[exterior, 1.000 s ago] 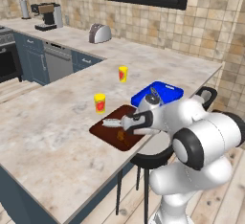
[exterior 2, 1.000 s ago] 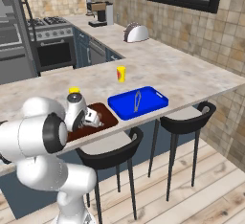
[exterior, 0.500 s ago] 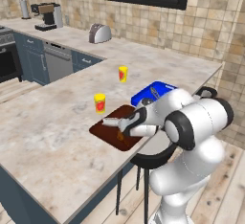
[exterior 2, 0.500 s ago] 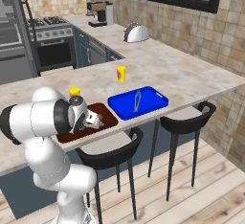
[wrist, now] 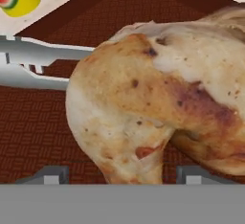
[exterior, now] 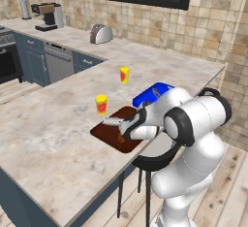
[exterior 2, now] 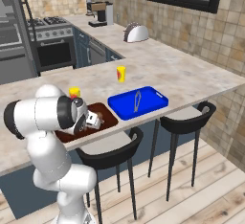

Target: Gather the corn and avocado from the fridge and place them on a tray on the dining counter. Then gather the chicken drumsticks from the fridge and place them on the other tray.

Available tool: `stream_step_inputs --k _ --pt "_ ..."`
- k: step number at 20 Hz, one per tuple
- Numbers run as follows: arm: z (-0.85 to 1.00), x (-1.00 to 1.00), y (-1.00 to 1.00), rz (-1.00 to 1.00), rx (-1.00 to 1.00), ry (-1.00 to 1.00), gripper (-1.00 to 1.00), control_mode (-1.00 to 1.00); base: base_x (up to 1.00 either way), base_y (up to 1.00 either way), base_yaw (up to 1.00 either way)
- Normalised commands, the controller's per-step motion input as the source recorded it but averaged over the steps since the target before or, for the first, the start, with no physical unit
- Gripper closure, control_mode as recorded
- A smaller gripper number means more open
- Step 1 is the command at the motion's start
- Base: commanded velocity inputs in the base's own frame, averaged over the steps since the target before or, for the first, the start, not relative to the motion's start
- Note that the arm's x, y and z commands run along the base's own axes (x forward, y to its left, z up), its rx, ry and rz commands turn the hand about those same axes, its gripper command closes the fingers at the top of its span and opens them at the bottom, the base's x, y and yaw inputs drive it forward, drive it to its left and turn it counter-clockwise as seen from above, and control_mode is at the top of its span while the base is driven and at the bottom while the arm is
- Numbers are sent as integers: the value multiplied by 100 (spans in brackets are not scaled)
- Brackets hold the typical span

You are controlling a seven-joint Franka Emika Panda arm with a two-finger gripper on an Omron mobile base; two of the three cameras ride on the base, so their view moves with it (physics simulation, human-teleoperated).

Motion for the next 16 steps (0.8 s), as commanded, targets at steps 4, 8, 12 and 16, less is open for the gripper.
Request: stream_step_inputs --k 4,8,12,16 --pt "42 -19 0 0 0 0 -100 -100 0 0 0" --pt "52 -25 0 -1 0 0 -100 -100 0 0 0" --pt "69 -30 0 -2 2 0 -100 -100 0 0 0" --pt "85 -43 -3 -2 7 2 -100 -100 0 0 0"
